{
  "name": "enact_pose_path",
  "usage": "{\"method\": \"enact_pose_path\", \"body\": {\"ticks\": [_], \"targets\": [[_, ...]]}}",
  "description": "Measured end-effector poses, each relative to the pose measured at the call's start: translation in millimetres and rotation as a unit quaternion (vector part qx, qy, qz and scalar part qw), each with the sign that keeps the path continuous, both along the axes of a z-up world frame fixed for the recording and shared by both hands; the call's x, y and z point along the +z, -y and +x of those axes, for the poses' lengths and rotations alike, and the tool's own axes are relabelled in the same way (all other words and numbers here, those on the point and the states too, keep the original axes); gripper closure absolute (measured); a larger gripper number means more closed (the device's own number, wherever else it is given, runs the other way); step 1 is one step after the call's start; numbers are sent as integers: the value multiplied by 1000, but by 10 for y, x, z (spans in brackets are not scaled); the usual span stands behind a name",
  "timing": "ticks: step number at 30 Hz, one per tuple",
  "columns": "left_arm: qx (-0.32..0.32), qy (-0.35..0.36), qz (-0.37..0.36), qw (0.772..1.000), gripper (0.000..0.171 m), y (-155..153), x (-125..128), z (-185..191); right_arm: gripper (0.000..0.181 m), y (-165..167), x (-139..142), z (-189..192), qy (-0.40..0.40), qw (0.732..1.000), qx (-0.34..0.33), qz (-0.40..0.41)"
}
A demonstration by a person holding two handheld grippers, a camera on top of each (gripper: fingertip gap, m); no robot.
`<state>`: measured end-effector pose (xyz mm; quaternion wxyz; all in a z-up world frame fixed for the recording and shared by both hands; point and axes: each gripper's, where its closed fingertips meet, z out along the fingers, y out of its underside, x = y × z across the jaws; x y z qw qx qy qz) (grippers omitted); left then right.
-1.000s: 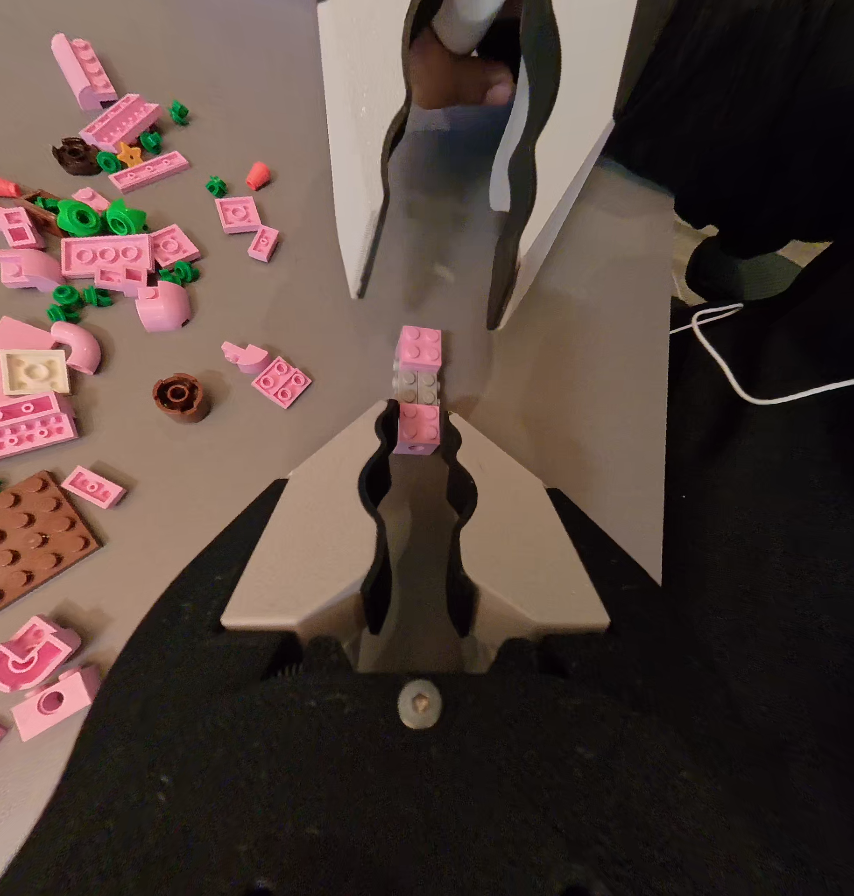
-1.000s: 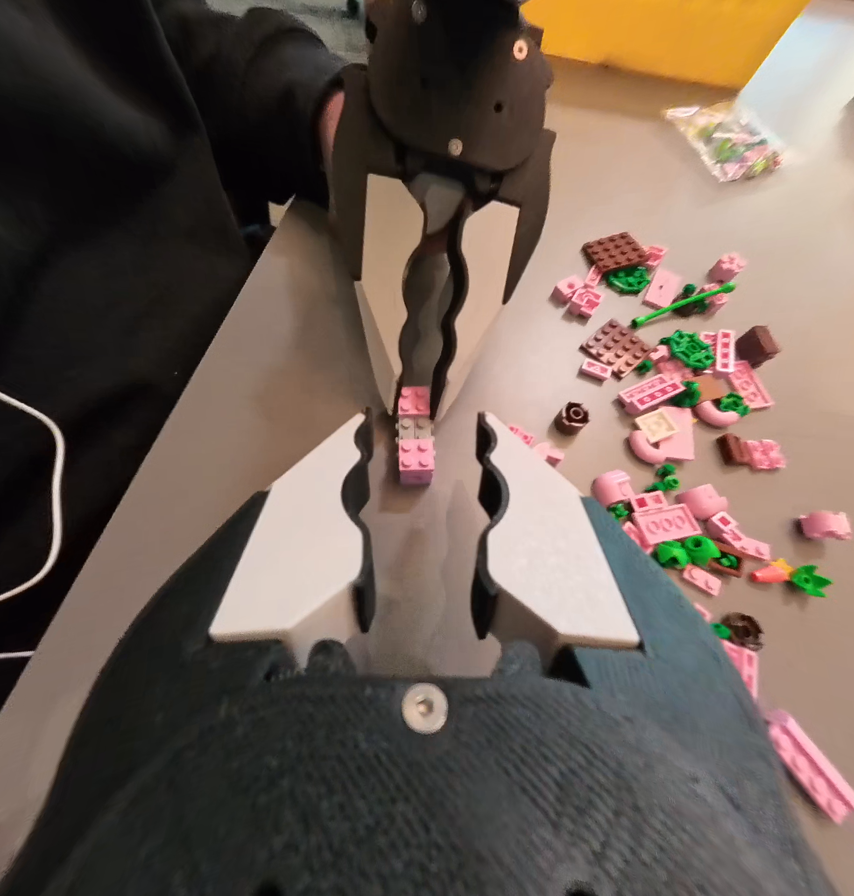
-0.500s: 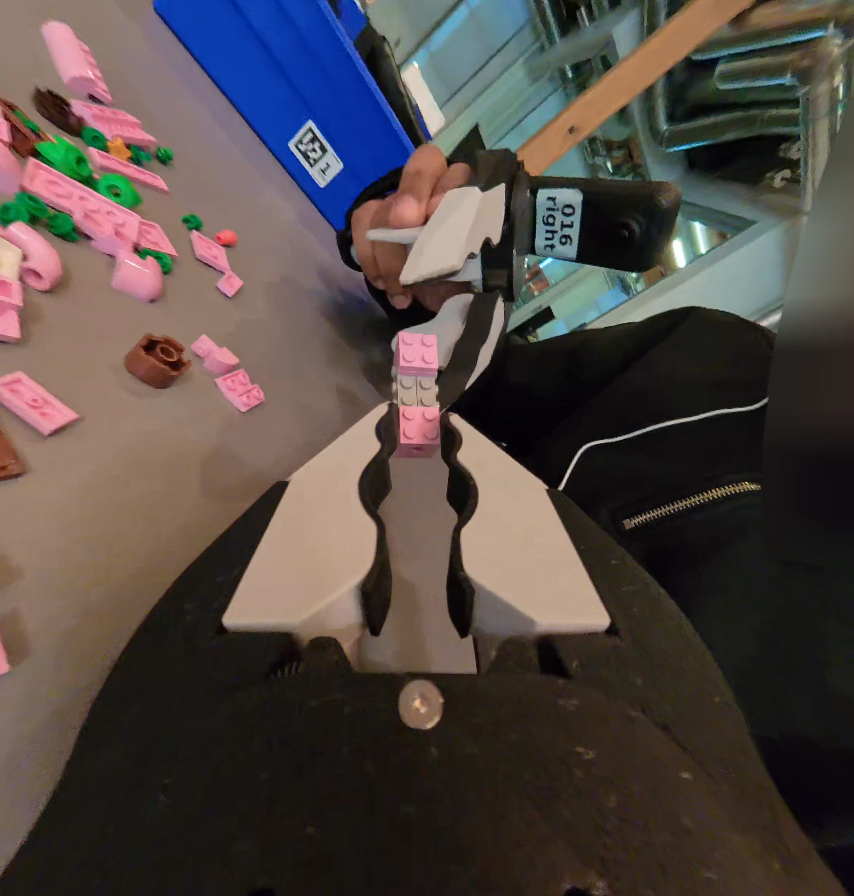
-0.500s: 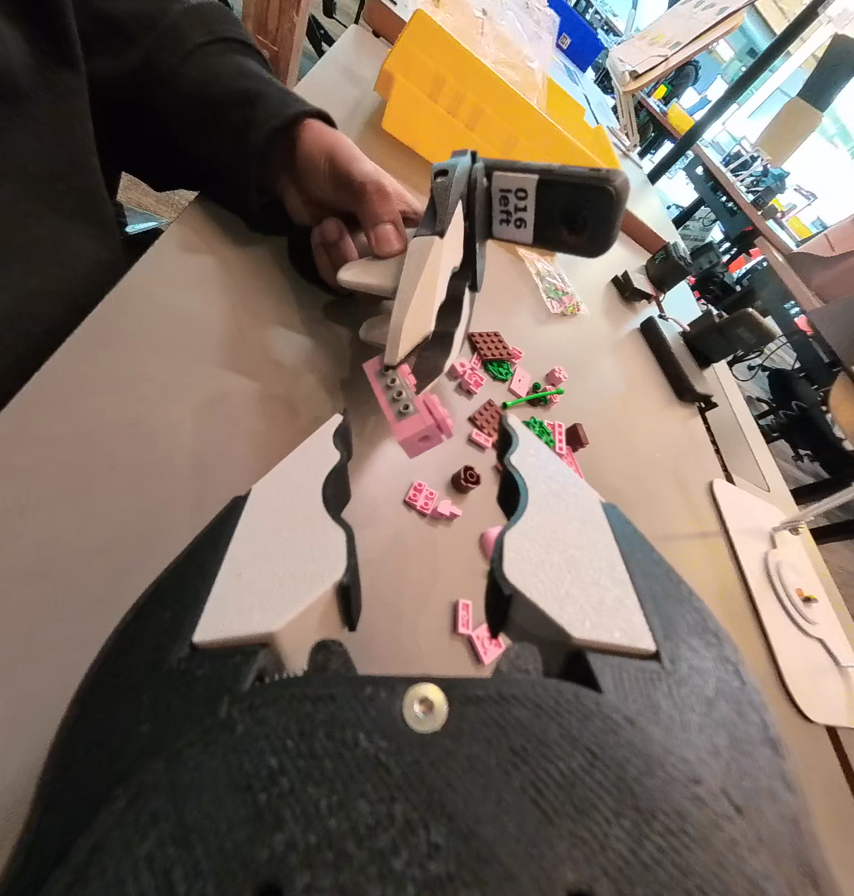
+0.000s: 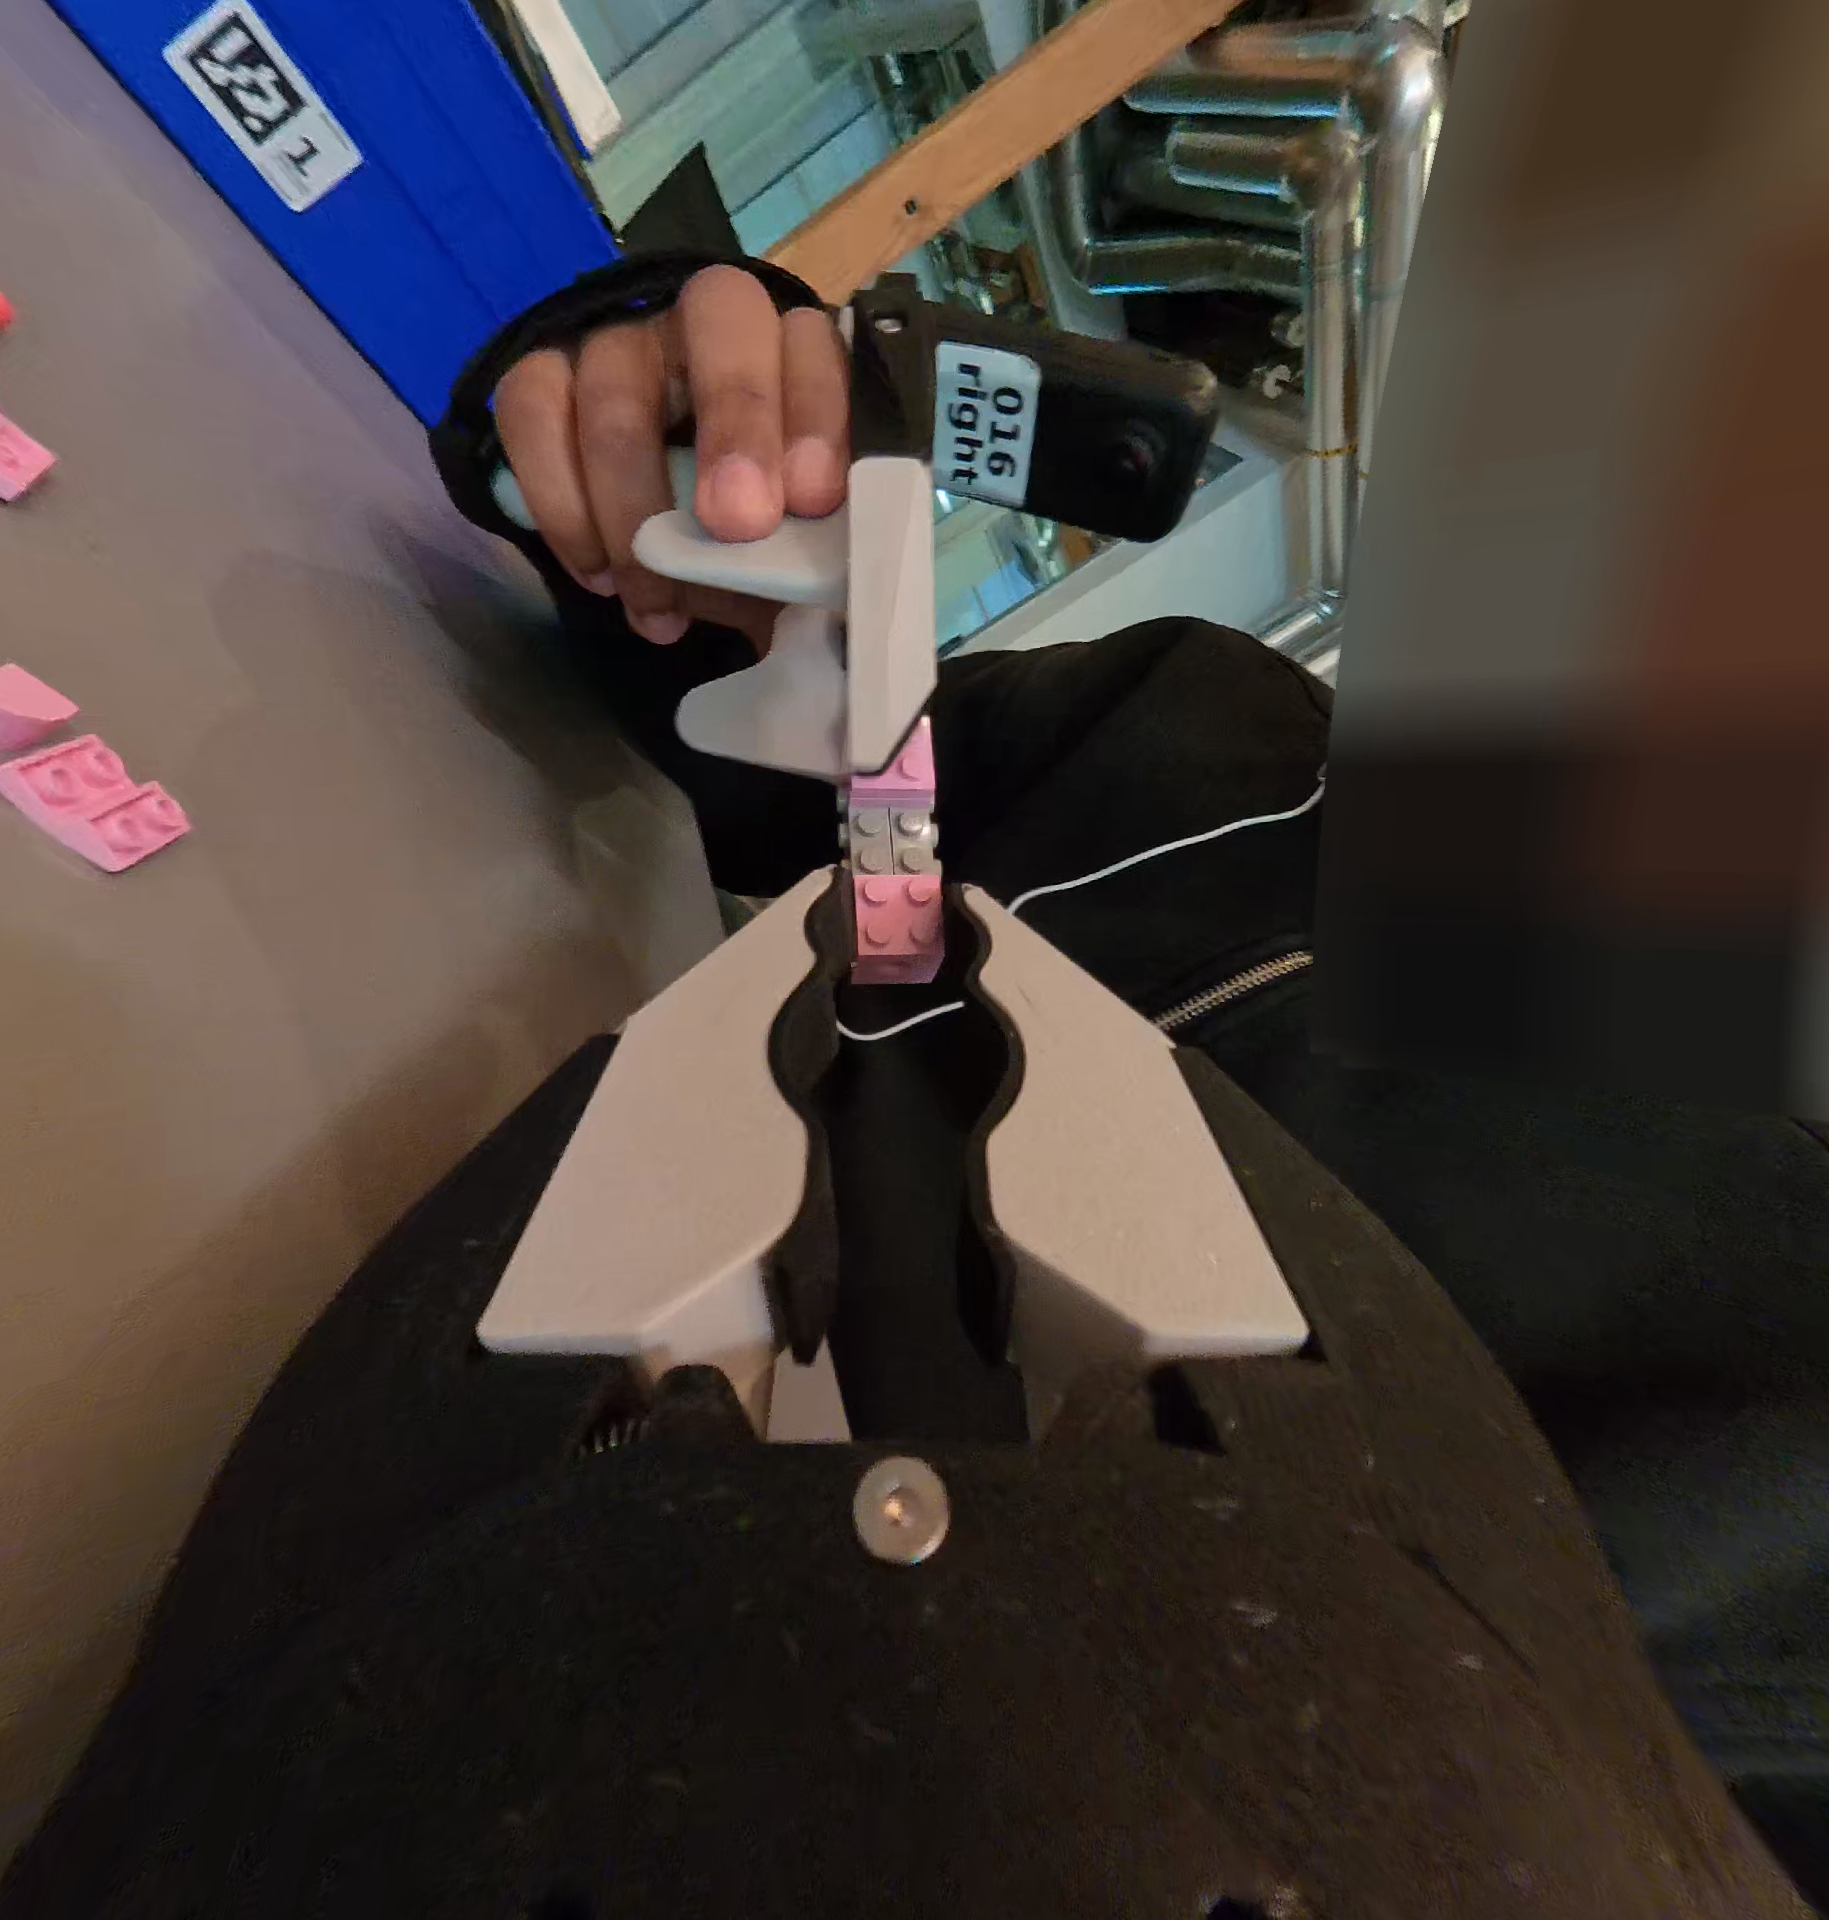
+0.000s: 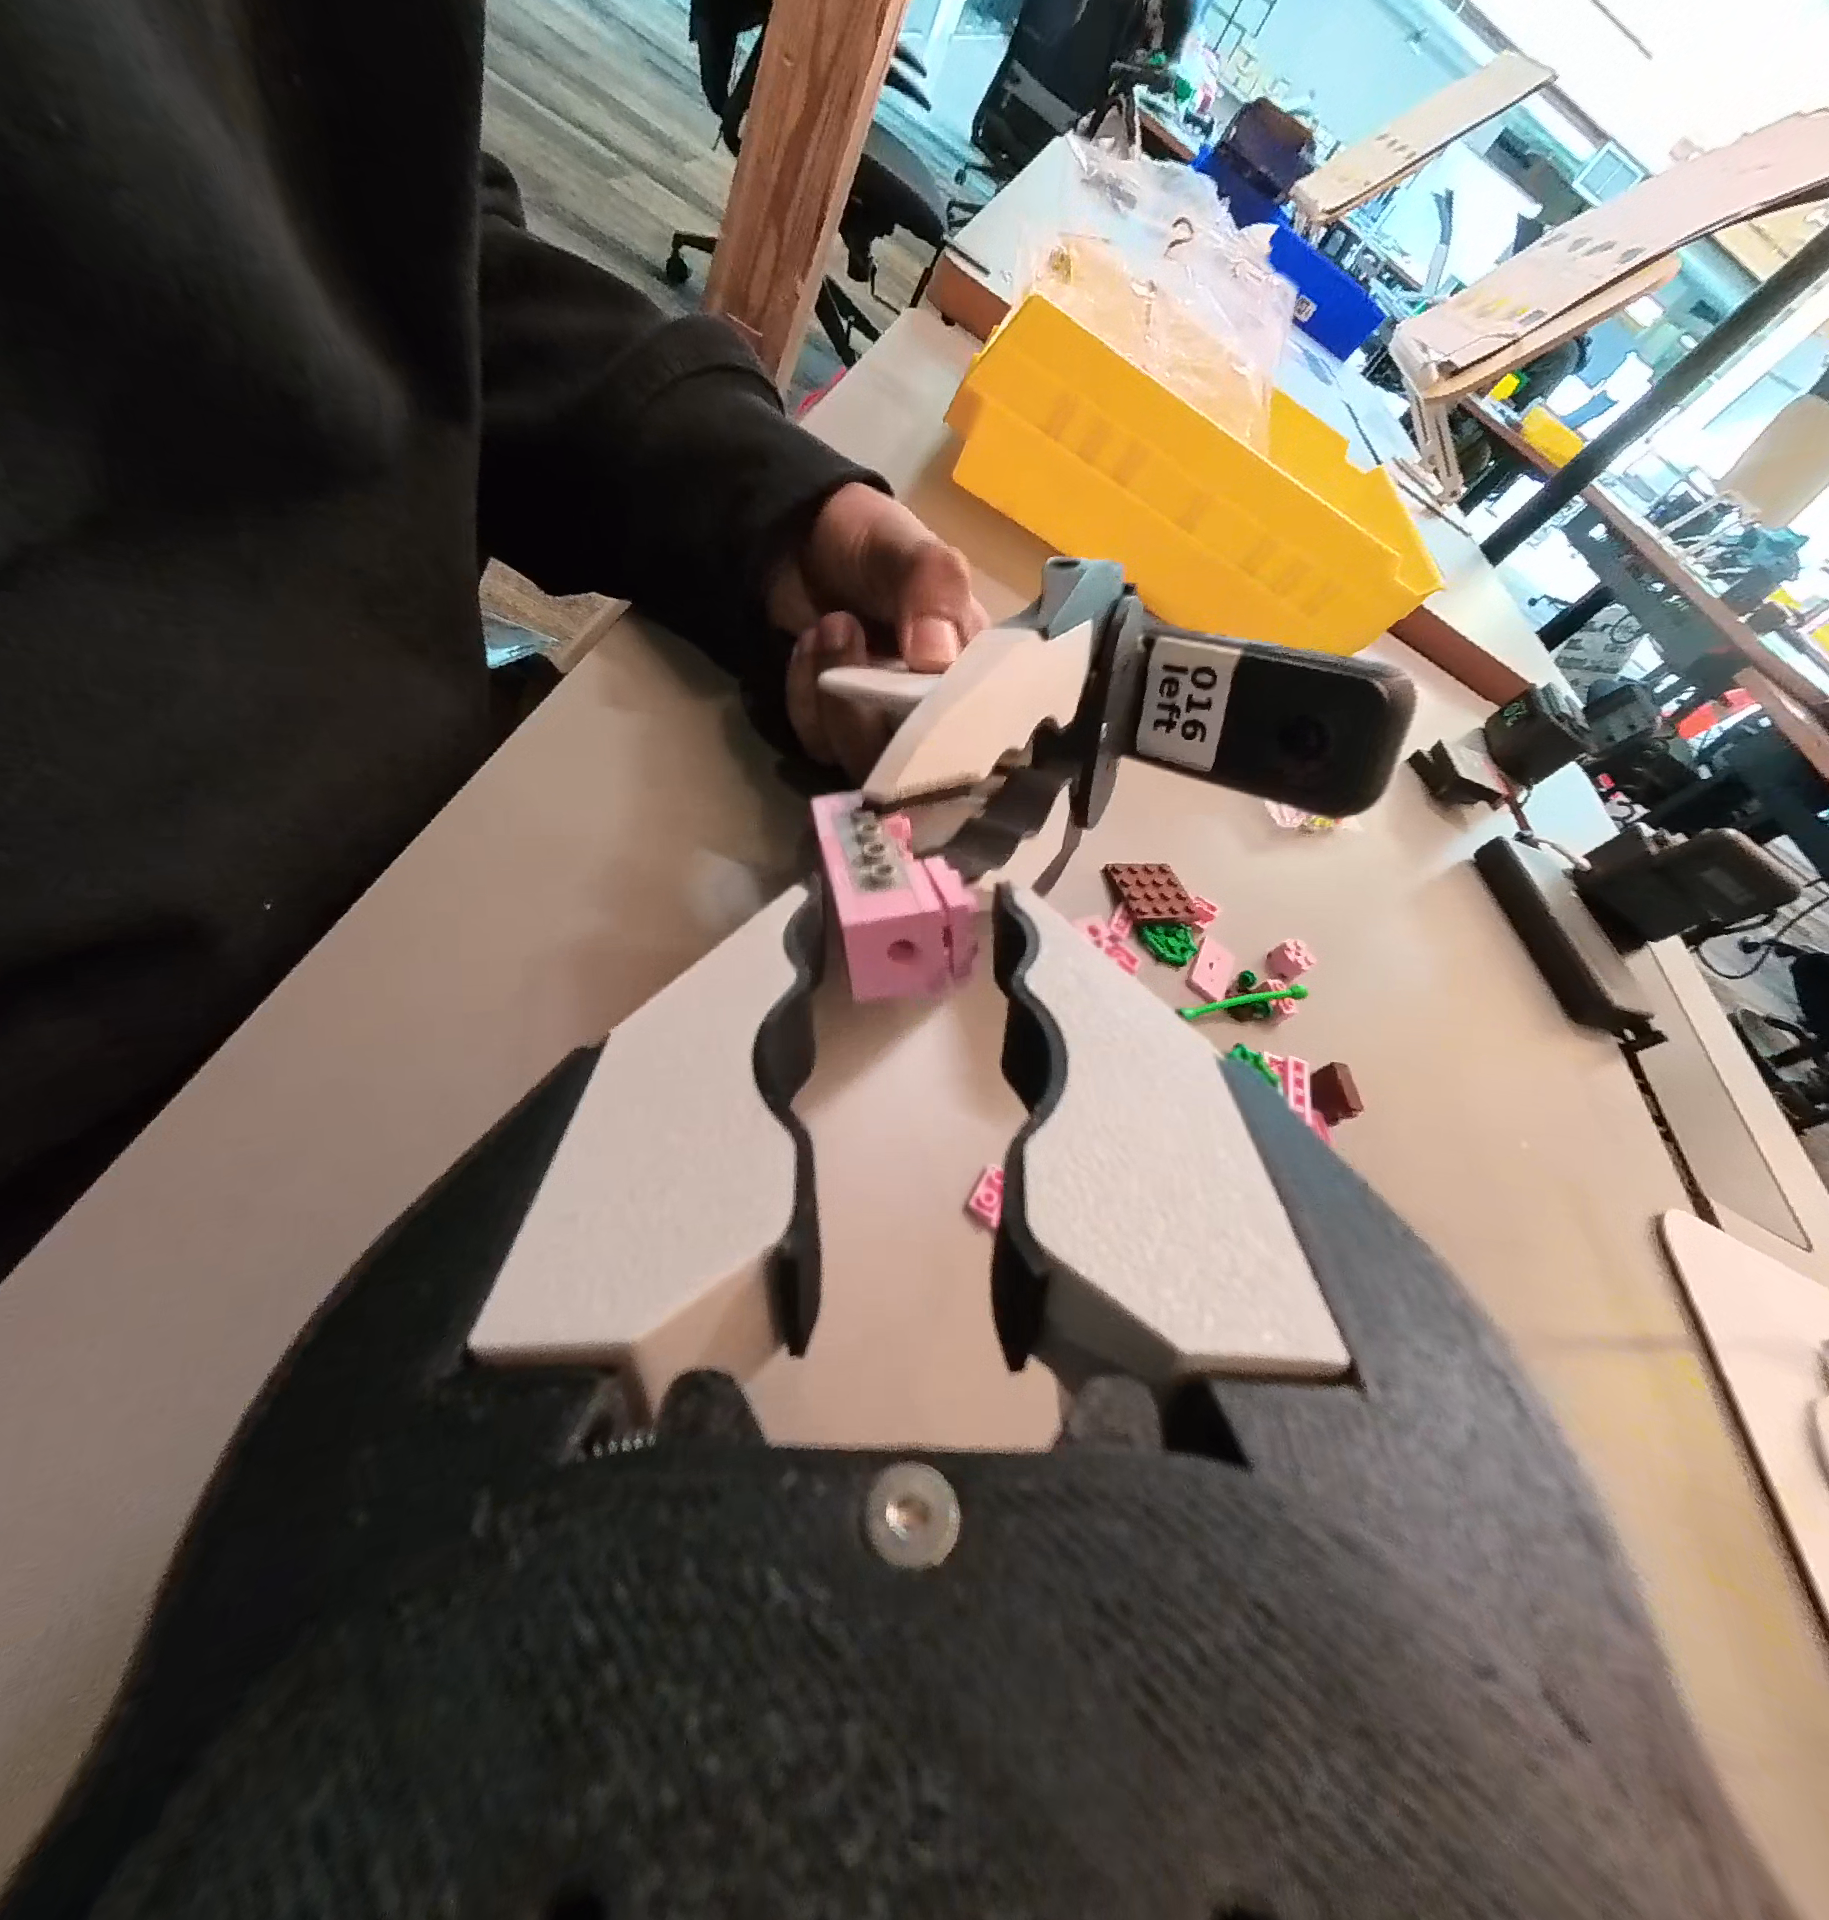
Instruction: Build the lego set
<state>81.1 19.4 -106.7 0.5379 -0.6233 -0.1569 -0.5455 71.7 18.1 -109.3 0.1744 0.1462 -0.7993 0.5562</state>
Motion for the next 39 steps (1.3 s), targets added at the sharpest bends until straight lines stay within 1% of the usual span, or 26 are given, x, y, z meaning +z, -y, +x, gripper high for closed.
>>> {"method": "enact_pose_path", "body": {"ticks": [2,4,8,10,28,39], "targets": [[-10,8,2,1000,157,-2,7,28,151,14,-31,20,-2,1000,4,7],[-12,4,0,1000,157,-5,-1,39,155,31,-23,59,-1,1000,11,4],[-8,13,0,1000,157,-4,1,14,153,39,32,82,7,1000,16,-10],[-10,10,-3,1000,157,-9,-10,25,155,34,20,79,6,1000,16,-7],[-12,13,2,1000,157,-2,0,31,157,54,-6,98,11,1000,19,-1],[-13,35,4,999,158,2,12,13,157,59,-2,86,7,1000,12,16]]}}
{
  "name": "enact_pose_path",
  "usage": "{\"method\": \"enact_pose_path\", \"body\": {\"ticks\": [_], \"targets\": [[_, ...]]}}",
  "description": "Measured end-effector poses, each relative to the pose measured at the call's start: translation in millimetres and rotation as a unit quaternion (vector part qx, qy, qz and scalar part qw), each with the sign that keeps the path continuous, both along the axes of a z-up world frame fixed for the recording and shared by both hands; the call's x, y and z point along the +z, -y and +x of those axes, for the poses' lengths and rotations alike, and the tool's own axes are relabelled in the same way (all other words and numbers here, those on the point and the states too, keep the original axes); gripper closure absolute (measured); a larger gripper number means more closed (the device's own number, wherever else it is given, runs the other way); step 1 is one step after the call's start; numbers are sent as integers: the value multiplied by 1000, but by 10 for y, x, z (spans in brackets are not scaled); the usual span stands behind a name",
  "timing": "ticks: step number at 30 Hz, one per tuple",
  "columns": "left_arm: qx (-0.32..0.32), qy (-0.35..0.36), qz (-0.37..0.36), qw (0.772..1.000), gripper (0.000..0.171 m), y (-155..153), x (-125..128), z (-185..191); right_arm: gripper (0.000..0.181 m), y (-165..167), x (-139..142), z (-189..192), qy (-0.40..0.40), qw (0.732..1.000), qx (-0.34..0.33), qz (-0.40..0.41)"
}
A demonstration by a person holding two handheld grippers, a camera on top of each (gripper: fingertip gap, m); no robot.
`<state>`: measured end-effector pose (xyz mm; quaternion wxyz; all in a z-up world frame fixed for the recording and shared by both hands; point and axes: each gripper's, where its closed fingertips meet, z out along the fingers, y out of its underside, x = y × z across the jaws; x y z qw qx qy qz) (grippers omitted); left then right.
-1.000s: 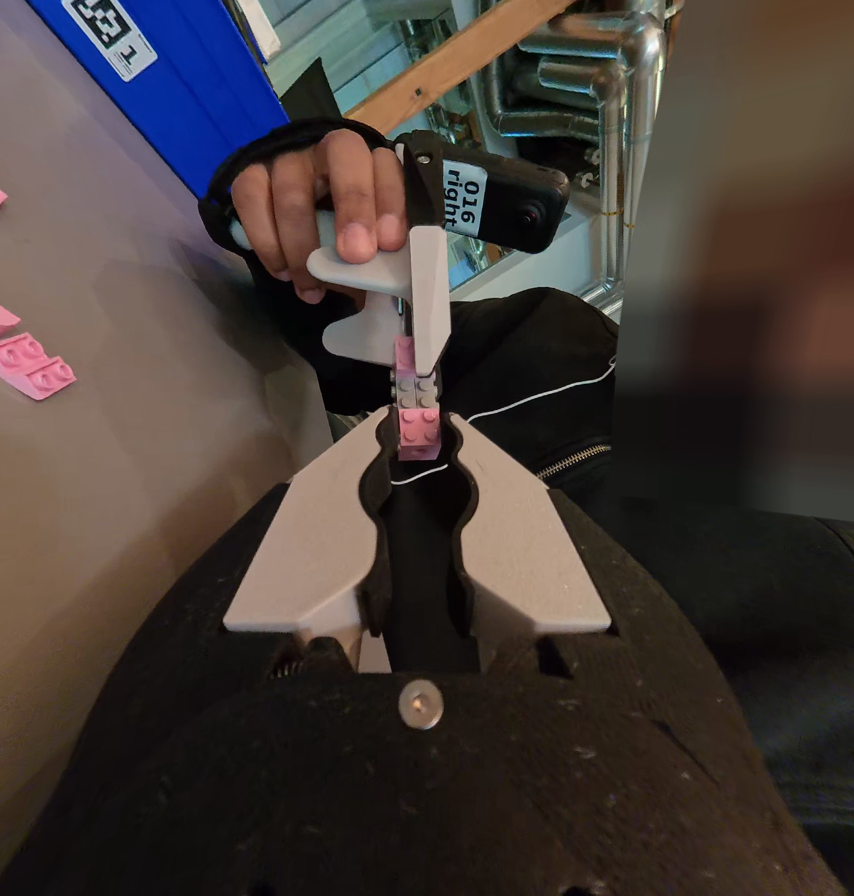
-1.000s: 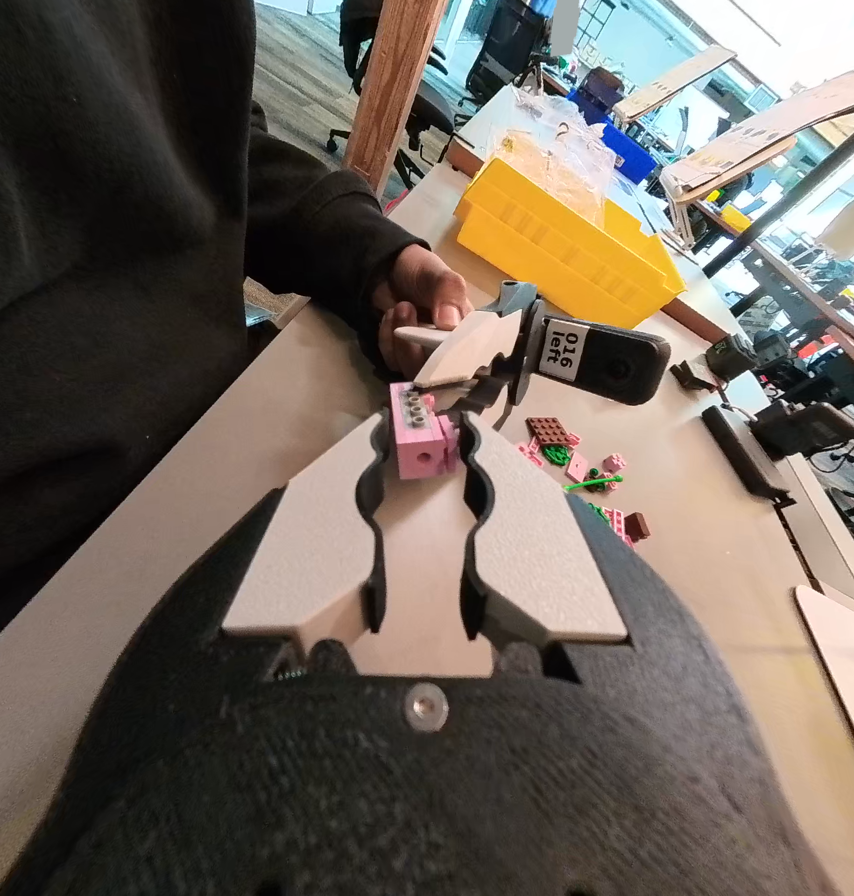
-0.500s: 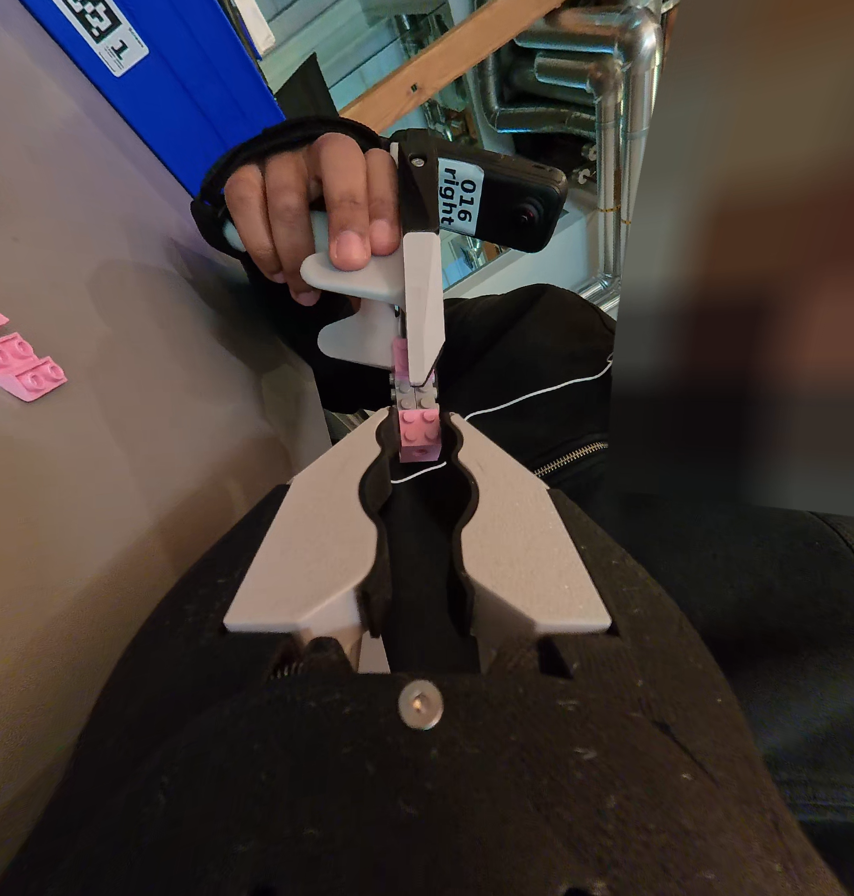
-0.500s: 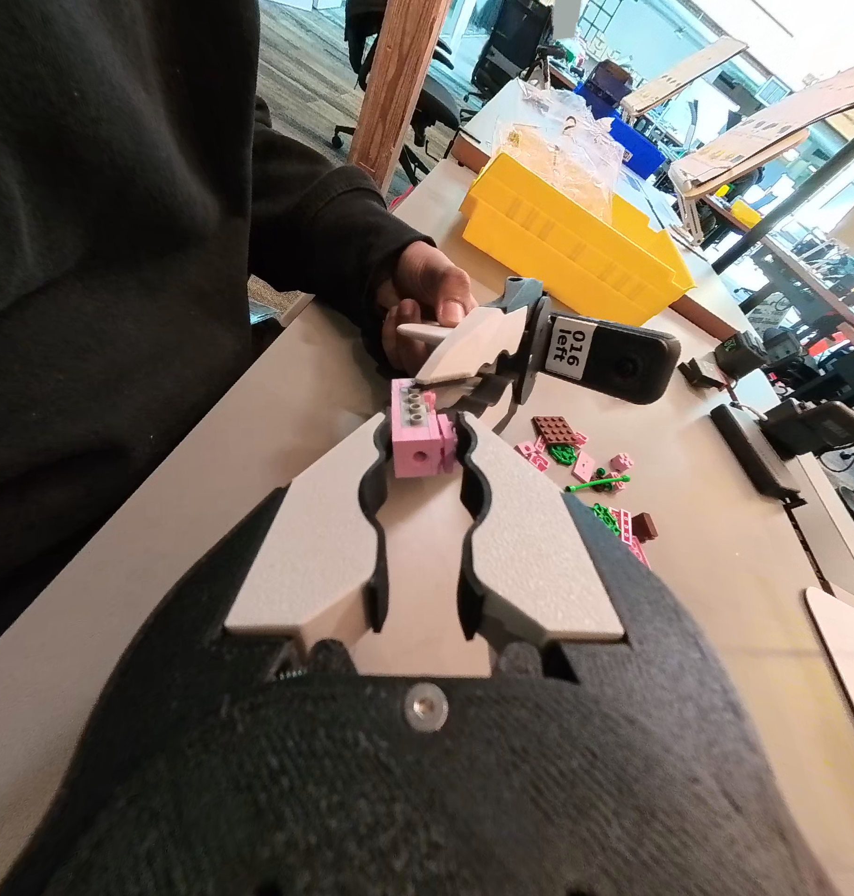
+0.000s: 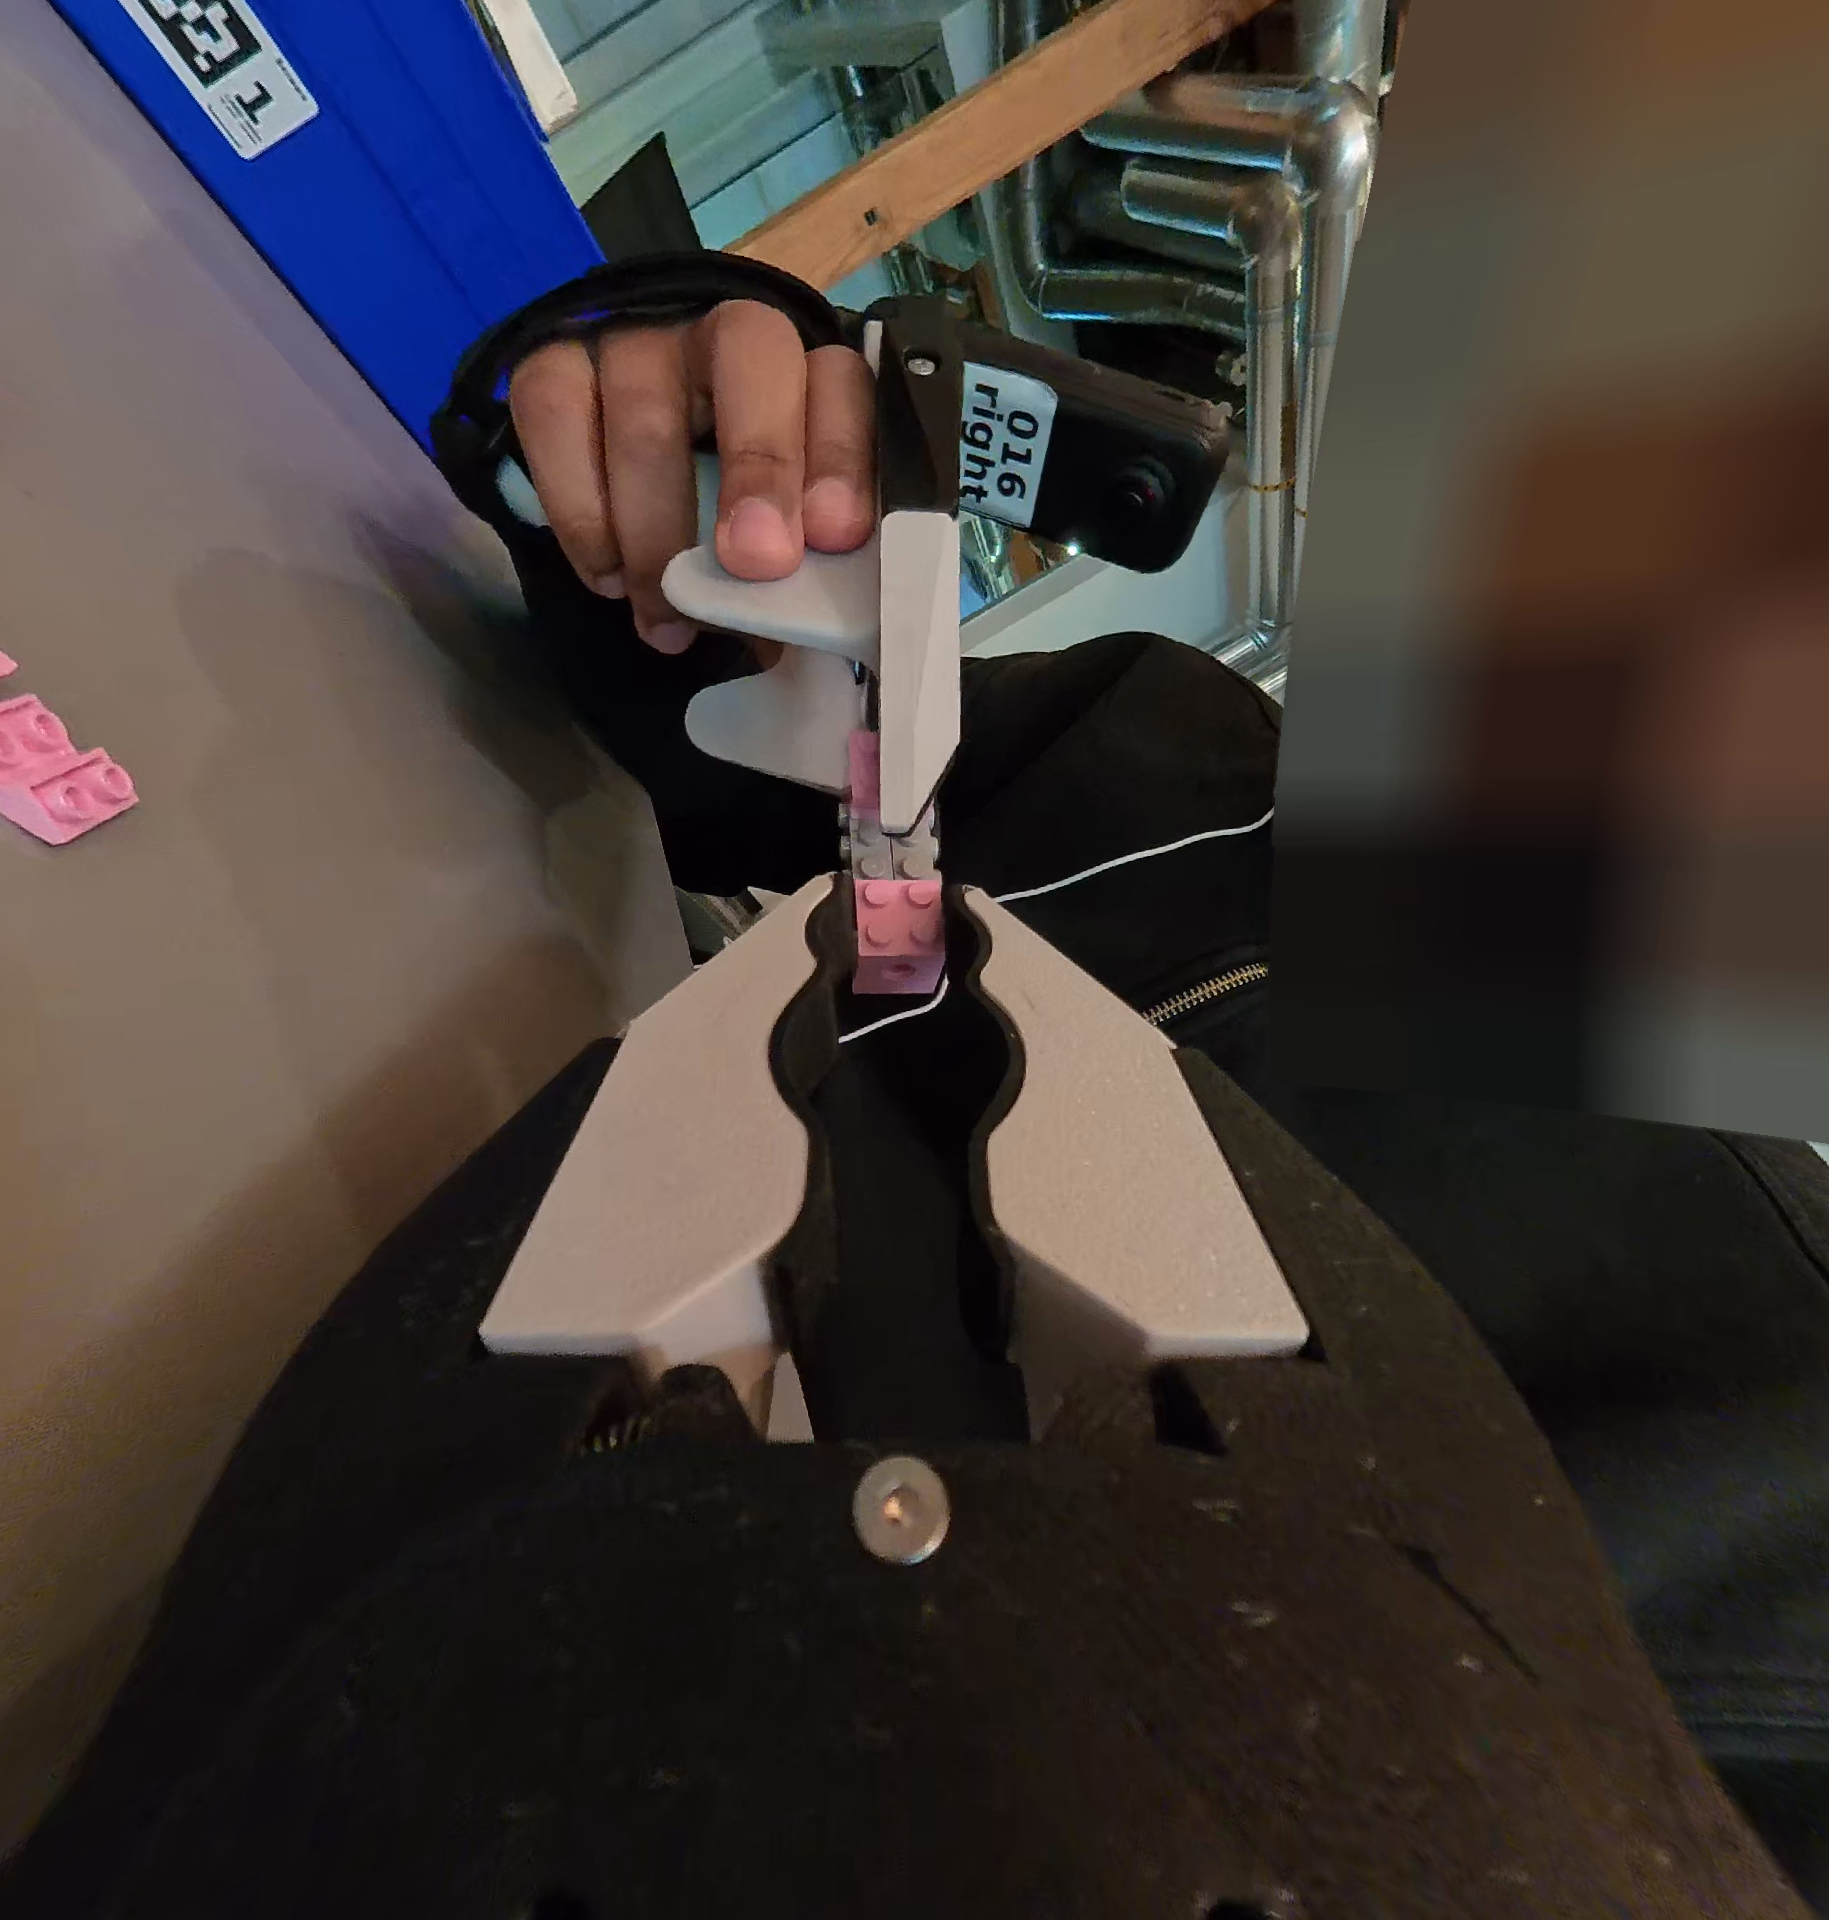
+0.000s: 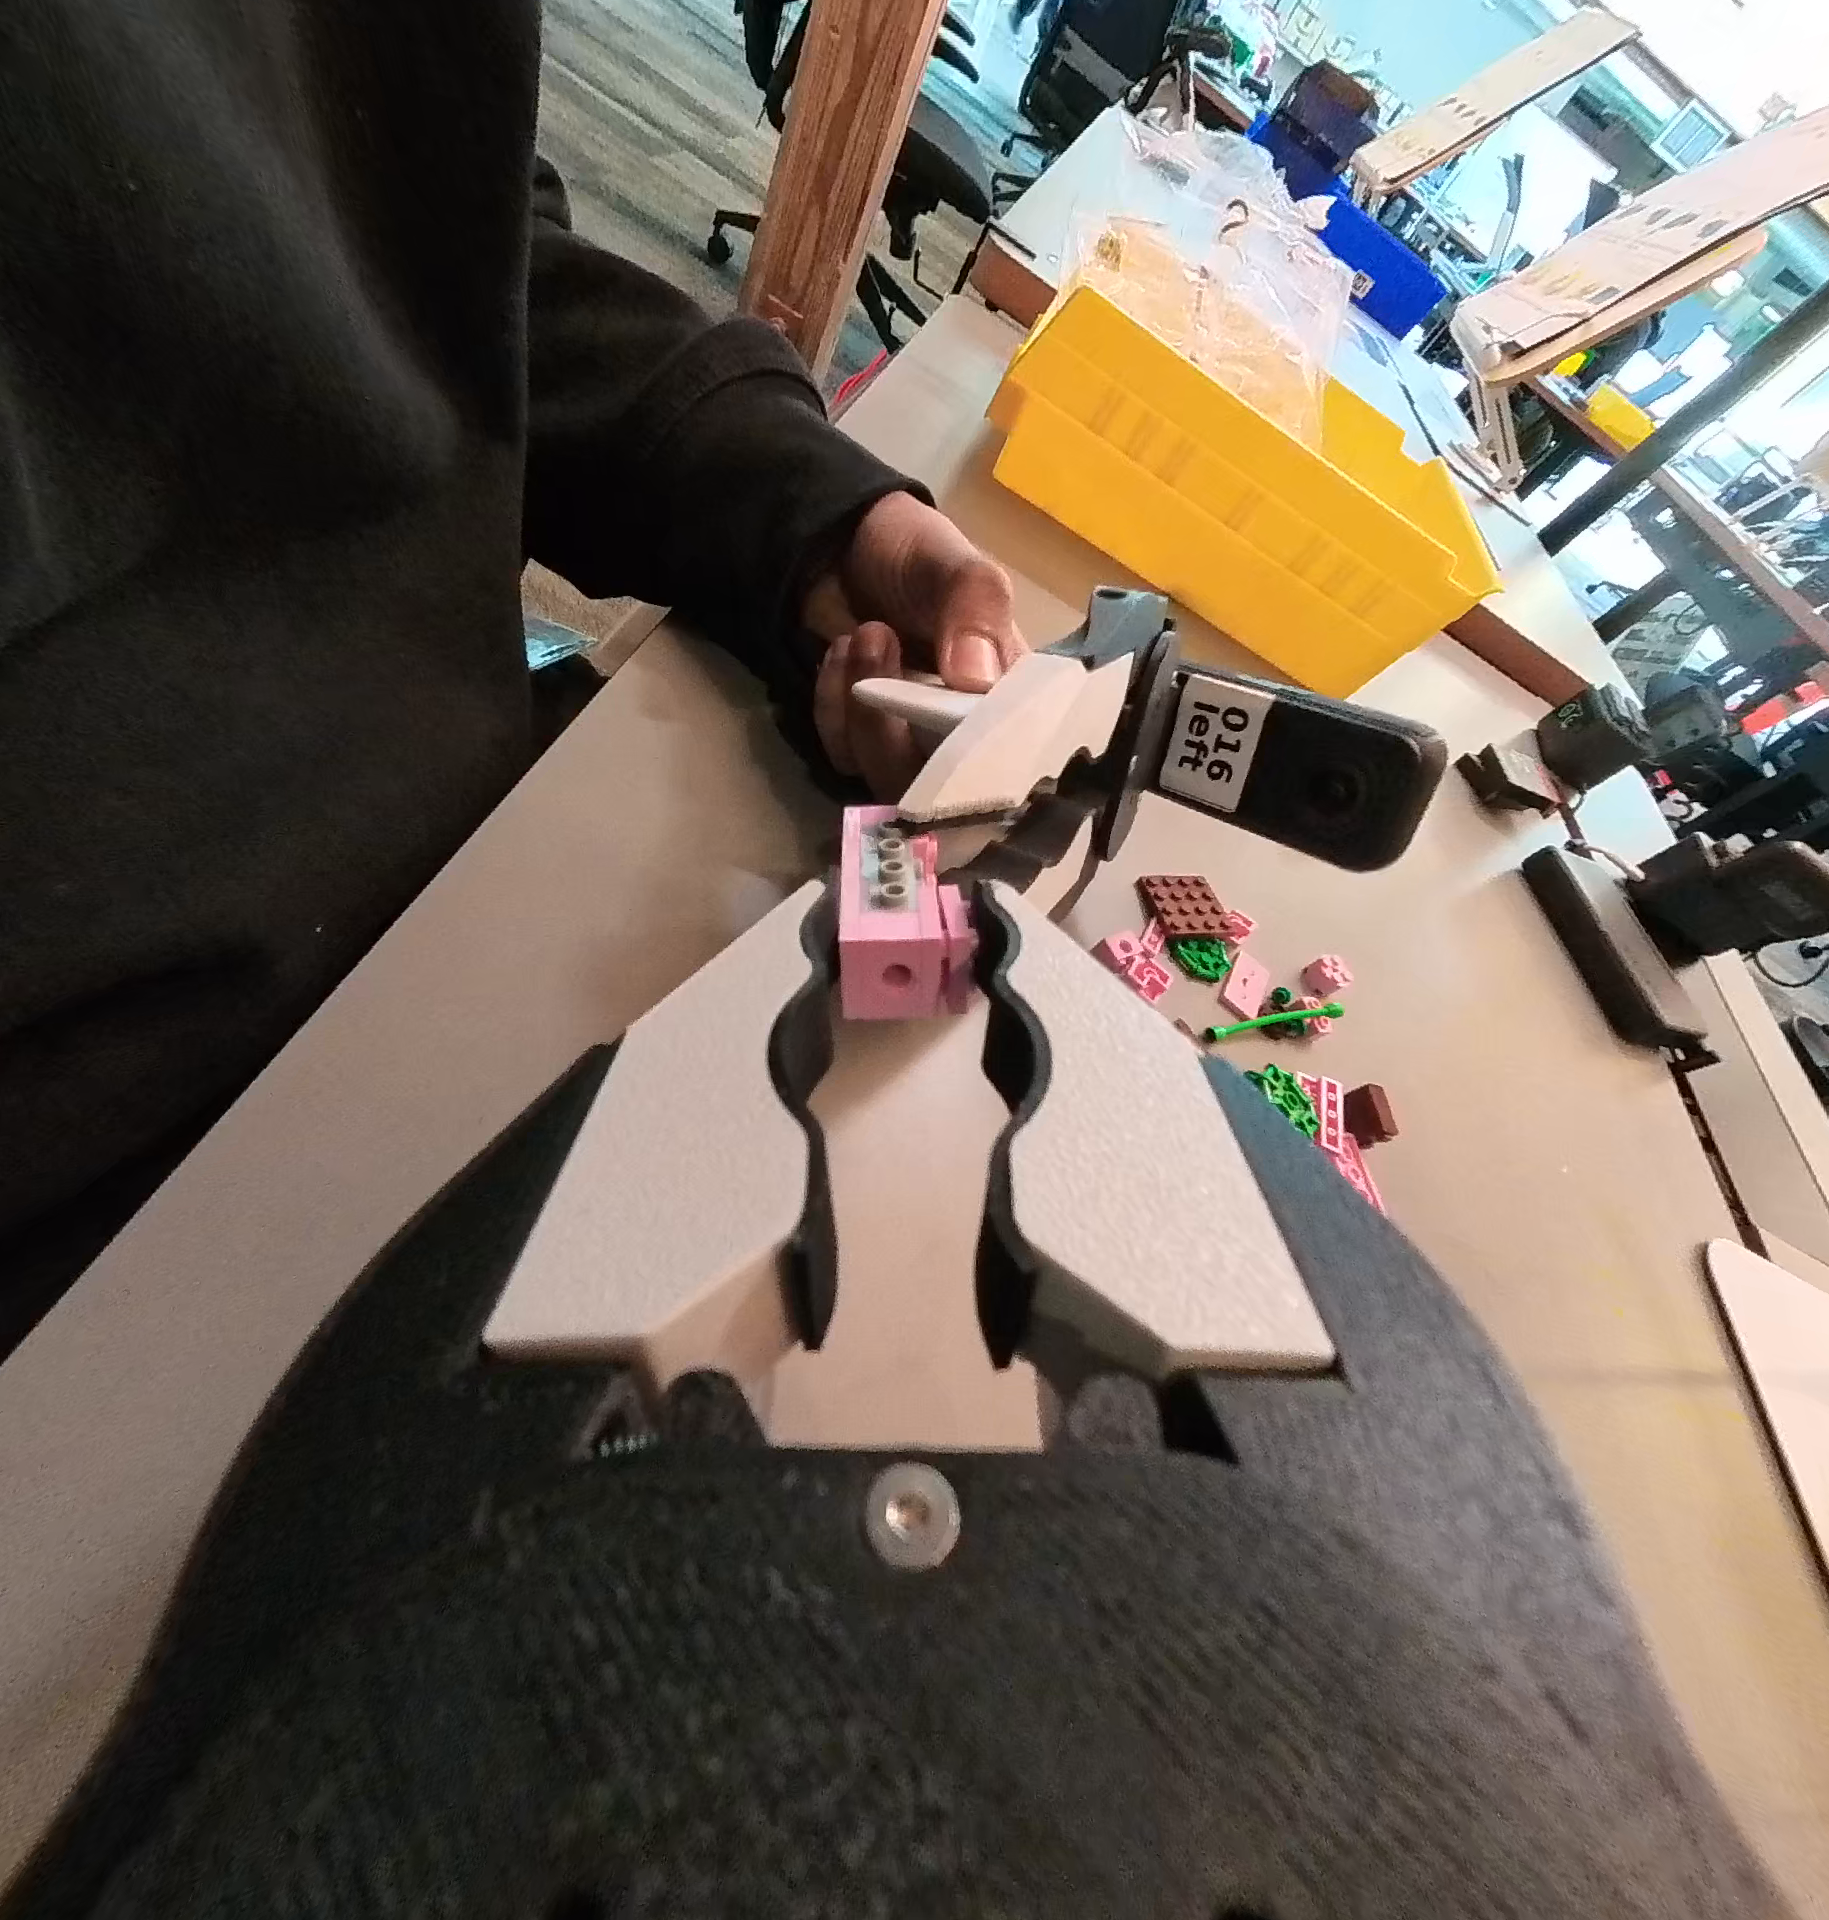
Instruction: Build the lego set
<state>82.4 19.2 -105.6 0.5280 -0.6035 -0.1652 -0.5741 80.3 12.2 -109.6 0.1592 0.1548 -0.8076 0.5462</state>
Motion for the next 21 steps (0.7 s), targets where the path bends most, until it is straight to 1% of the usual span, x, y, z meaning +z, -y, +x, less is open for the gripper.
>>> {"method": "enact_pose_path", "body": {"ticks": [3,6,7,9,12,14,18,19,21], "targets": [[9,2,-4,1000,157,-14,-11,-28,158,-4,-17,-18,-5,1000,-7,10],[10,10,0,1000,145,-18,4,-35,158,11,-85,-21,-17,999,-10,30],[9,12,-1,1000,144,-21,0,-33,158,21,-109,-11,-18,999,-9,36],[7,8,-8,1000,144,-31,-20,-19,158,41,-111,-24,-21,999,-15,33],[4,2,-18,1000,145,-48,-52,4,159,27,3,-83,-15,999,-29,1],[5,8,-12,1000,154,-40,-34,-8,158,-4,15,-140,-10,999,-40,-7],[14,12,-12,1000,155,-39,-33,-44,158,-4,26,-173,-17,998,-47,-26],[16,16,-11,1000,155,-37,-31,-56,156,-7,33,-198,-28,998,-54,-32],[18,23,-7,1000,155,-31,-18,-75,142,-28,39,-252,-46,996,-69,-35]]}}
